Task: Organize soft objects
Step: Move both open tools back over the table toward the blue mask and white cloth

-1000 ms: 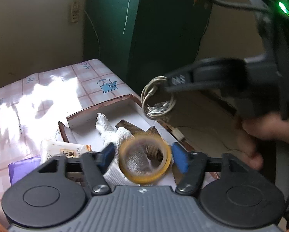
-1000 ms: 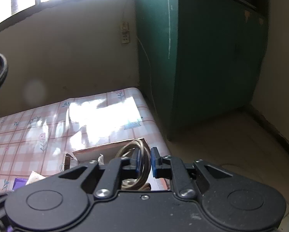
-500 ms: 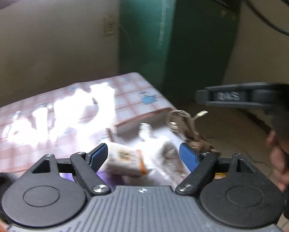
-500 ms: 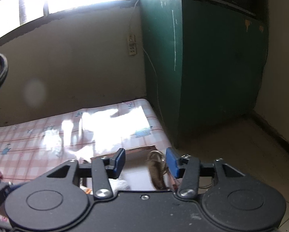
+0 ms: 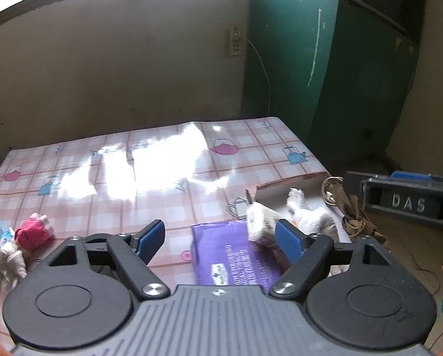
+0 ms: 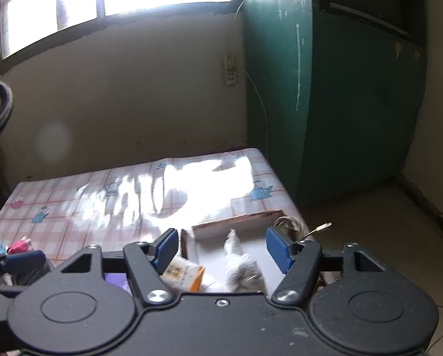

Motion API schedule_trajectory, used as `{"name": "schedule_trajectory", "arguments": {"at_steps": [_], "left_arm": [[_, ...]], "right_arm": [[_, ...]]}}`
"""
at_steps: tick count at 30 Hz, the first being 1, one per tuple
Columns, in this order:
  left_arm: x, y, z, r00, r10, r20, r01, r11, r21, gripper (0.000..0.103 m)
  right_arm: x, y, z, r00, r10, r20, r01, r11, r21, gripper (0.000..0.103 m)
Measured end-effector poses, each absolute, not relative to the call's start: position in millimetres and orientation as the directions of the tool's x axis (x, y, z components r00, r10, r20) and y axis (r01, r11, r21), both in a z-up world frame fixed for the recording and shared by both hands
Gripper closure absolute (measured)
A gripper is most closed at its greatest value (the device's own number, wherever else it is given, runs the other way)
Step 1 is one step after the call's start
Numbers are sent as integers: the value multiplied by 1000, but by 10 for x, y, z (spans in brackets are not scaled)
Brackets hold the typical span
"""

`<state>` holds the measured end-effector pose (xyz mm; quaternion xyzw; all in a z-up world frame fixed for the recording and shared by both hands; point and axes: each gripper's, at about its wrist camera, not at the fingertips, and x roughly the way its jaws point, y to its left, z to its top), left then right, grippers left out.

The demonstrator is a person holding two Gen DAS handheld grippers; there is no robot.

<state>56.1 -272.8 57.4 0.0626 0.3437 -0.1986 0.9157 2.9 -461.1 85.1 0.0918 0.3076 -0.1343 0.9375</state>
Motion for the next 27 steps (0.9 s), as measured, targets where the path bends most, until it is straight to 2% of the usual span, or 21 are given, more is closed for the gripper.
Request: {"name": "schedule_trajectory", "arguments": {"at_steps": [13, 19, 27], "left_arm": [[557, -2327, 607, 704, -280, -652, 340, 940, -37, 17], [548, -2097, 604, 713, -265, -649, 303, 951, -55, 9], [561, -1787, 588, 723, -233, -650, 256, 965, -60, 8]], "right_arm": [[32, -4116, 845, 775, -150, -614, 262, 960, 97, 25], [60, -3935, 821, 781, -132, -611, 257, 959, 121, 21], [115, -3588, 808, 786, -95, -611, 216, 968, 126, 15]]}}
